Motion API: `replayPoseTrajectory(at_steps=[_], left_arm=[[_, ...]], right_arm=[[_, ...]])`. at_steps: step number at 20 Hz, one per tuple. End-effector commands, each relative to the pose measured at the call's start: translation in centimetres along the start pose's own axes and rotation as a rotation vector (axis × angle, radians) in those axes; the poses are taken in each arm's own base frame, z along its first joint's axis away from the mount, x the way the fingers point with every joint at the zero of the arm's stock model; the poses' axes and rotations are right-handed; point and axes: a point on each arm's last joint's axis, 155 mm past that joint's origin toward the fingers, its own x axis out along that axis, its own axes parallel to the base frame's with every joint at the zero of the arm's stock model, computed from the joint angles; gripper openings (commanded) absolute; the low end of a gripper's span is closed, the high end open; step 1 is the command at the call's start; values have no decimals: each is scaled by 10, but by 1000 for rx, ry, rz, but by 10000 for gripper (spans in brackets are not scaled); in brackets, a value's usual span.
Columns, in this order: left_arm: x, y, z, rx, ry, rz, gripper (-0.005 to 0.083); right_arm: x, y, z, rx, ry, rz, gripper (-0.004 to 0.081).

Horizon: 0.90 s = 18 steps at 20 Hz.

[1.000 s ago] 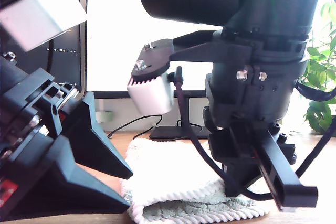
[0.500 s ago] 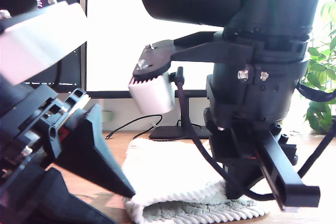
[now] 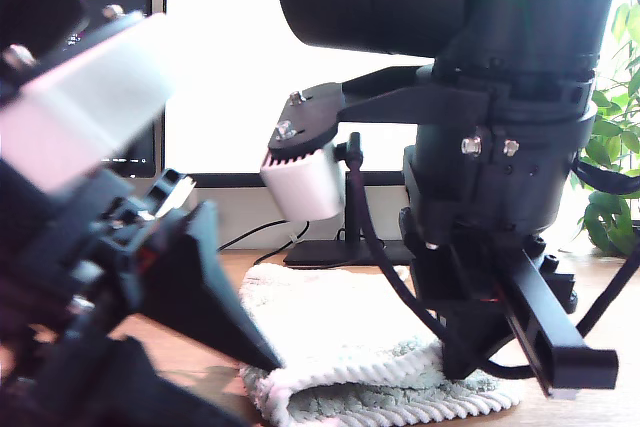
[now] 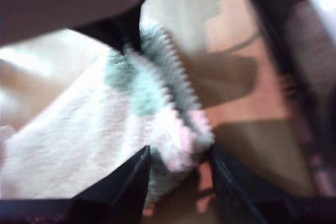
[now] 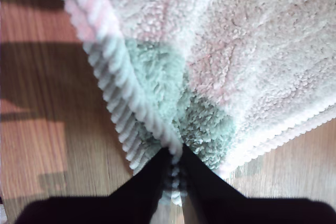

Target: Fold the tea towel to a neat square and place it to the right

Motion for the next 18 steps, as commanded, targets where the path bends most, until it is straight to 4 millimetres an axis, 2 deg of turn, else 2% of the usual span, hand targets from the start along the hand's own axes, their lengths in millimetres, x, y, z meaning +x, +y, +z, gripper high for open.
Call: replayPoseTrajectory(at_steps=[1,2,4,7,12,14,16,18], left_arm=[[3,-6,-4,22,10,-8,319],[4,-8,-5,26,16,-16,312],[7,-18,-8,38,24,-49,238],[7,-28,1,57,-1,-73,-12],[6,-26,4,46,4,-56,-21],[4,-18,8,13,-3,-27,-21],[0,-13,13,-6,-17,-12,-21],[-2,-13,15,-39,-20,-20,-22]], right_arm=[[1,3,-4,0,13,10,-12],[1,3,-4,0,13,10,-12],[1,3,-4,0,13,10,-12],[1,3,-4,1,13,10,-12],[1,3,-7,-2,24,10,5],[1,4,-8,-5,30,12,83],[1,1,-11,-8,44,-5,216],[-3,2,-9,-8,30,-1,287]])
